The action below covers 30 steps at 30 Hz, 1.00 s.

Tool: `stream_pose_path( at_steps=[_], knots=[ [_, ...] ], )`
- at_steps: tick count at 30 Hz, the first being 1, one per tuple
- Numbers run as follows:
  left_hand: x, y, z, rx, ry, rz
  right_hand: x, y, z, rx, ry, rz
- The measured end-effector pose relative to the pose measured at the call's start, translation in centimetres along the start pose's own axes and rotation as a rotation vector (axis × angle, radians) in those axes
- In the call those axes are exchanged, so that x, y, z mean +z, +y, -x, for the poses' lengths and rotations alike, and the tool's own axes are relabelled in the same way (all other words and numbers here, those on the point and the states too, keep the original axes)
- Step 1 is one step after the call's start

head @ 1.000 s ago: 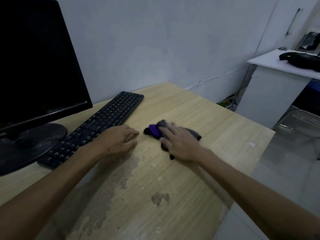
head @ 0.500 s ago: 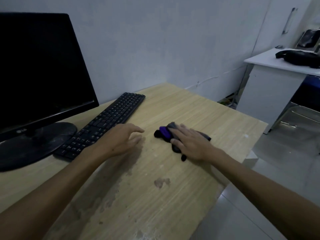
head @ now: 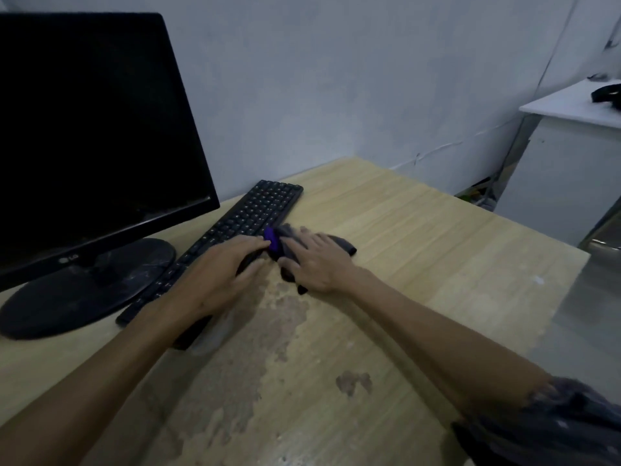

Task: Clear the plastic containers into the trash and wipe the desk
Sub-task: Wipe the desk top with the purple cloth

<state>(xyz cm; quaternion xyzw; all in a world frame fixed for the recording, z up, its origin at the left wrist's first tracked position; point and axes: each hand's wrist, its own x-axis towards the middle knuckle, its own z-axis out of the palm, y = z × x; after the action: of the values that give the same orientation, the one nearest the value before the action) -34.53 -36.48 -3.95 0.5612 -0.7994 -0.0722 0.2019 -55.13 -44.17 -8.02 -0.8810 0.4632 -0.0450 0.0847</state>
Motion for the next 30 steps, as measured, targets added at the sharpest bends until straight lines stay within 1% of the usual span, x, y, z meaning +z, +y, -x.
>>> stream_pose_path(
  at_steps=[3,5,8,11,12,13,15,16,17,18,20,22,24,27,30],
  knots=[
    [0.7,0.8,-0.9,0.038,0.0,0.053,0.6,-2.6,4.4,-0.112,-0.011,-0.024],
    [1.5,1.9,-0.9,0.059,-0.024,0.088,1.2,-4.0,7.6,-0.163,0.016,-0.025],
    [2.4,3.7,-0.6,0.101,-0.059,0.13,2.0,-3.3,11.1,-0.24,0.1,-0.002],
    [2.4,5.0,0.0,0.127,-0.056,0.165,1.0,-0.5,12.0,-0.261,0.051,-0.028],
    [2.3,5.2,0.0,0.134,-0.052,0.167,0.4,1.1,11.7,-0.219,0.051,-0.029],
    [2.2,5.5,0.1,0.14,-0.052,0.163,-0.1,3.0,11.3,-0.138,0.058,-0.024],
    [2.0,6.0,0.3,0.153,-0.061,0.145,-1.5,6.9,10.5,0.097,0.013,-0.005],
    [2.0,6.2,0.4,0.155,-0.064,0.138,-2.1,8.1,10.4,0.181,-0.011,-0.003],
    [1.9,6.4,0.4,0.154,-0.06,0.138,-2.5,8.5,10.4,0.213,-0.021,-0.01],
    [1.9,6.5,0.4,0.152,-0.043,0.145,-2.7,8.1,10.7,0.201,-0.02,-0.028],
    [1.7,6.7,0.2,0.164,-0.008,0.163,-2.9,5.6,12.3,0.105,-0.021,-0.067],
    [1.8,6.9,-0.4,0.178,-0.008,0.185,-2.4,2.8,14.6,-0.035,-0.04,-0.07],
    [2.3,7.2,-1.1,0.191,-0.023,0.218,-1.8,1.5,15.9,-0.112,-0.05,-0.079],
    [3.7,8.2,-2.2,0.2,-0.027,0.256,-0.9,1.4,14.9,-0.078,0.007,-0.12],
    [5.0,8.9,-3.5,0.189,-0.009,0.271,0.1,2.0,12.8,-0.081,0.042,-0.036]
  ],
)
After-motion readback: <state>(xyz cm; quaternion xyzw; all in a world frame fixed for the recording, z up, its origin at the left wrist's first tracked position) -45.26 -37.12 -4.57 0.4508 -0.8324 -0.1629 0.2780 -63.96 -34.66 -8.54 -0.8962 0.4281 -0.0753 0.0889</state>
